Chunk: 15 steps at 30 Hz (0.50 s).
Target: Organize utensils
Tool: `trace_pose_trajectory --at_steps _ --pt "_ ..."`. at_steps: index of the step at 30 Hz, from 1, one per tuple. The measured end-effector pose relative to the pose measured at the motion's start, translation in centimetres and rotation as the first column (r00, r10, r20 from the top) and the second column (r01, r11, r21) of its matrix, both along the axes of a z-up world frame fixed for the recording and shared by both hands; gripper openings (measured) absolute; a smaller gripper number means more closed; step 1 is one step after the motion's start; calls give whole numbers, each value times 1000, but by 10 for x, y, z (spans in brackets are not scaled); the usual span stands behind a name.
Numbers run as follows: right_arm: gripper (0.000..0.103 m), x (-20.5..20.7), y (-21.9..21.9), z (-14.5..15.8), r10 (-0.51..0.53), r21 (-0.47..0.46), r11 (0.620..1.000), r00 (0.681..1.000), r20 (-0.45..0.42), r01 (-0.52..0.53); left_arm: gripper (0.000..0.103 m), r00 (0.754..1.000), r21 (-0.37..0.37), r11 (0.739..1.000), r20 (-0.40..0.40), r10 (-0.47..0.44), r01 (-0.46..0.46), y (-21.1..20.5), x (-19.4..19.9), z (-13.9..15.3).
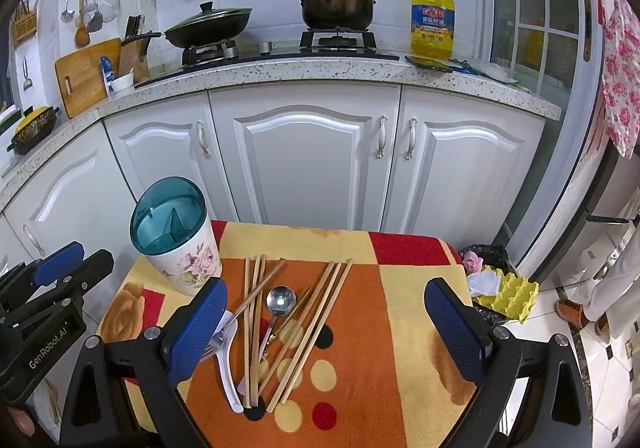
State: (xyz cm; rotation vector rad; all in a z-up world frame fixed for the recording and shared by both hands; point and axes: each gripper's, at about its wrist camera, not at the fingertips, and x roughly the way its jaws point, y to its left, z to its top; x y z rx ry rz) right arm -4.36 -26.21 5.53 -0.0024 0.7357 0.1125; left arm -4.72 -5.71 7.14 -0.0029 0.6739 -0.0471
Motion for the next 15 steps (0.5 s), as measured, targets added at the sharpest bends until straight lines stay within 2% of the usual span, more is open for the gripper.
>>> trace_pose_trajectory --at_steps 15 --pt "98 2 0 -2 -3 -6 1000 1000 0 3 43 1000 1 1000 -4 -1 1 1 1 -3"
